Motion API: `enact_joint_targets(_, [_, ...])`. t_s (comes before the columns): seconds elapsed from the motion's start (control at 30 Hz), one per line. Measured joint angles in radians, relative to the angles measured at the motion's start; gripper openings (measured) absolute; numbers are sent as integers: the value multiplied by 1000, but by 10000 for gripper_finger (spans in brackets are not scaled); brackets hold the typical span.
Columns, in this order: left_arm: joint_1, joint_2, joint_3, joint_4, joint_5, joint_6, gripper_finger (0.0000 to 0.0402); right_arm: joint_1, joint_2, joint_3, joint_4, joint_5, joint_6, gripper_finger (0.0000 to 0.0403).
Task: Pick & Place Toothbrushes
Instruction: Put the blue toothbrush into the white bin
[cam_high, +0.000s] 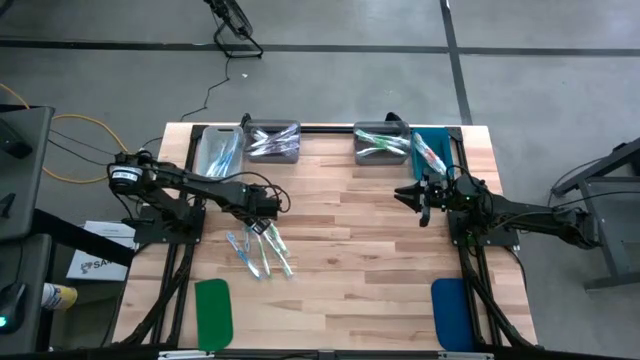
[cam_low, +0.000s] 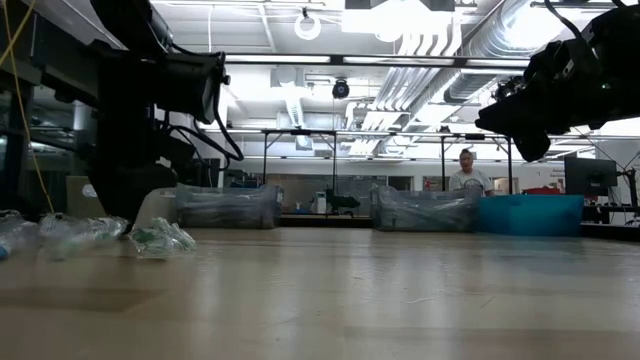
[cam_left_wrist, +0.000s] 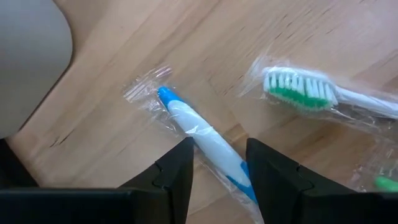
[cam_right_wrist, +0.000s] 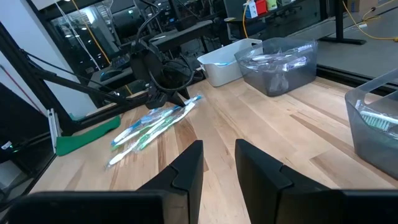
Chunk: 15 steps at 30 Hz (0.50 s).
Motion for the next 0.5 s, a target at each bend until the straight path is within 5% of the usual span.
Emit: enact_joint_targets(0.5, [0, 0, 1, 0, -11, 46, 19, 0, 0, 0, 0, 0, 0, 87])
